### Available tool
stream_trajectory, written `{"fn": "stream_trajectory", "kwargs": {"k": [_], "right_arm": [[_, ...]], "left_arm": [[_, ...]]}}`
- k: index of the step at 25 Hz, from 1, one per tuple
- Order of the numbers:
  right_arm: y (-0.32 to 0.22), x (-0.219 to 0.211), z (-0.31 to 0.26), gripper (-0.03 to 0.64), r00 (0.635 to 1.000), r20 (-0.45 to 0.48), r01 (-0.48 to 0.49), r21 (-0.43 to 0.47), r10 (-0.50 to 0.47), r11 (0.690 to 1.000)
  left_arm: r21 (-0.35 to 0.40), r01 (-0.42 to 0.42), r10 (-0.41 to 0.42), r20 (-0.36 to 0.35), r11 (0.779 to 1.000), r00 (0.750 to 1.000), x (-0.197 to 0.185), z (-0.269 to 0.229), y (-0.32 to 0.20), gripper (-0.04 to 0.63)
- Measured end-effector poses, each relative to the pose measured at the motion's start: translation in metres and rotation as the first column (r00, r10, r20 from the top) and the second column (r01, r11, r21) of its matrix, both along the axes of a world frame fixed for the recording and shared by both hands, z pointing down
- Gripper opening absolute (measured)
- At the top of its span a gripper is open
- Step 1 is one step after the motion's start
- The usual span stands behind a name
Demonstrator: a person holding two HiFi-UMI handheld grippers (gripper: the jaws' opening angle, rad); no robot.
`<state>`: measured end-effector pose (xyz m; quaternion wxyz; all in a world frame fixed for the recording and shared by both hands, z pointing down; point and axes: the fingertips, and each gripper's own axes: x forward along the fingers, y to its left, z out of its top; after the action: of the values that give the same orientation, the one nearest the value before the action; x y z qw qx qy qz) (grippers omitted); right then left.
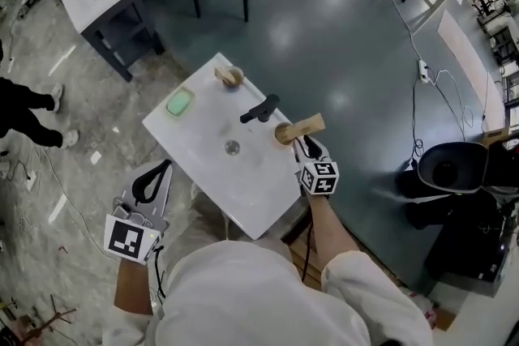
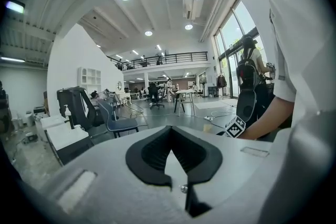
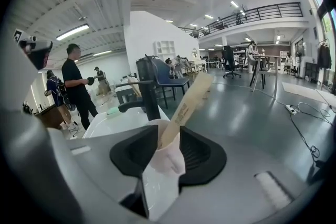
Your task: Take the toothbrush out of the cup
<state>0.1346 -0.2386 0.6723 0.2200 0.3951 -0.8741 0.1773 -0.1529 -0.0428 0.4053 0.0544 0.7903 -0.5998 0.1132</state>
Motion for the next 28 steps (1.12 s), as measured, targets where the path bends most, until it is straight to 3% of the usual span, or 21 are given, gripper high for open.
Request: {"fn": "stream_trajectory", "kwargs": {"k": [8, 28], "right_arm": [[-0.021, -0.005, 0.019, 0.137, 1.000, 0.001, -0.028, -0.040, 0.028, 0.999], [-0.036, -0.028, 0.022, 0.103, 0.999, -0.016, 0.032, 0.003, -0.032, 0.999]], "left_arm": [[-0.019, 0.036, -0.036, 0.016, 0.999, 0.999, -0.011, 0.003, 0.005, 0.003], [-0.057, 0.046, -0.044, 0.026, 0.997, 0.999, -0.017, 0.013, -0.006, 0.003]]}}
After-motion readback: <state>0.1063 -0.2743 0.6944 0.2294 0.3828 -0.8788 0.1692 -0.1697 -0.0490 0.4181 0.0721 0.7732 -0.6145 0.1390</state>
